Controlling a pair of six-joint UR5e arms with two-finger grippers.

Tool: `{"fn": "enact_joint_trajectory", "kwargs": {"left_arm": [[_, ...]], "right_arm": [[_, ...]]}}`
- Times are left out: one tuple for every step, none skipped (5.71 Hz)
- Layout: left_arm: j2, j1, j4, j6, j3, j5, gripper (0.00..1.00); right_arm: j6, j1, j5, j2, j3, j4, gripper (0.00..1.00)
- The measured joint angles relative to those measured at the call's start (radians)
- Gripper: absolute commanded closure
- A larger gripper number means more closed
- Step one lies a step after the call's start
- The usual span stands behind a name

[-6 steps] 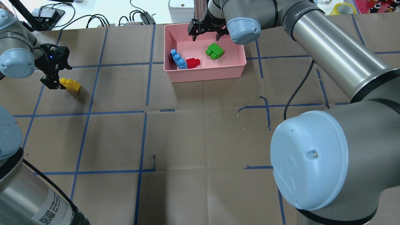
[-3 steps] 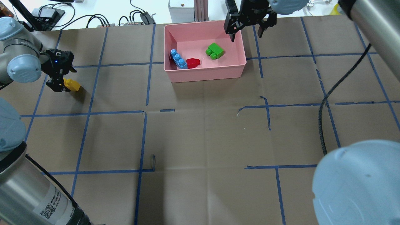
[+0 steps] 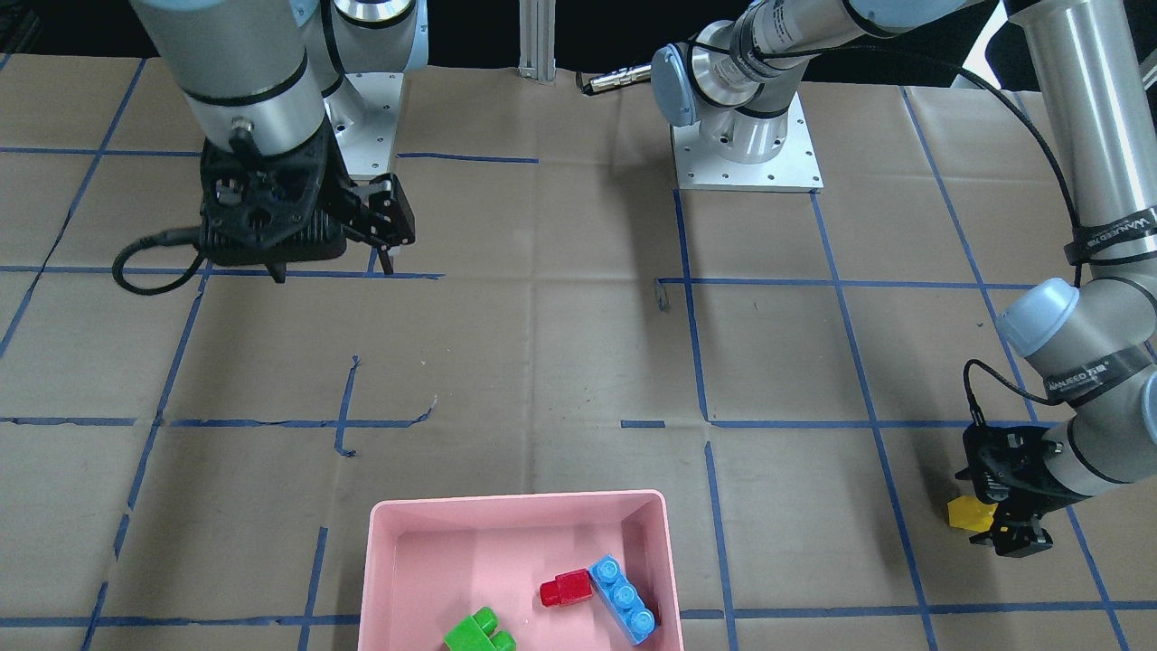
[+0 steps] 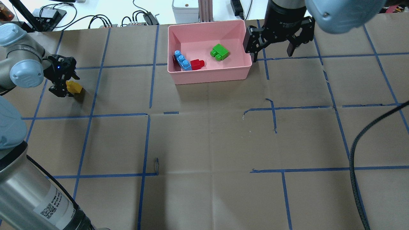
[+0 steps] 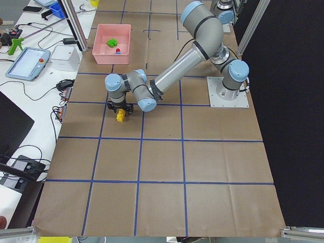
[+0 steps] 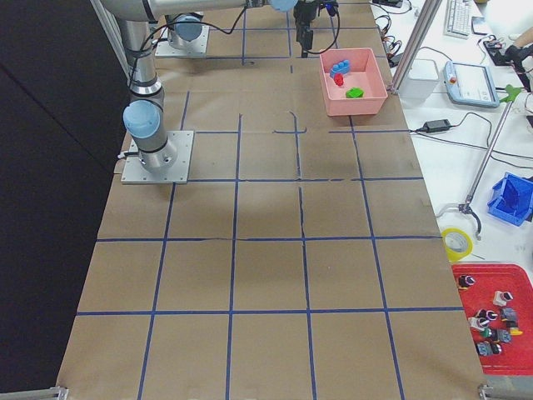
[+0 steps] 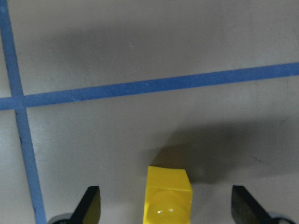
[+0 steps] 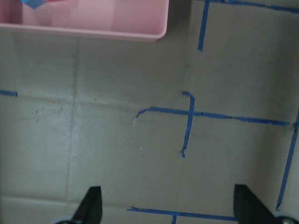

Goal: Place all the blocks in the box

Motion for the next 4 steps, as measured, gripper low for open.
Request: {"fn": "enact_joint_trajectory", "kwargs": {"left_arm": [[0.000,0.001,0.000,0.006,0.001,-0.001,0.72],[0.001,0.001,0.000,0.010,0.003,-0.001,0.95],[0.007,0.000,0.020,0.009,0.008,0.001,1.00],[0.018,-0.005,0.050,-0.001,0.020,0.000,1.00]], "right_arm": [[0.002,0.003,-0.011,-0.068,0.109,0.001,0.00],[-0.002,0.004,-0.015,-0.101,0.160,0.000,0.00],[0.001,0.002,-0.012,-0.111,0.165,0.002,0.00],[0.007,-0.001,-0.006,-0.114,0.155,0.005,0.00]]}}
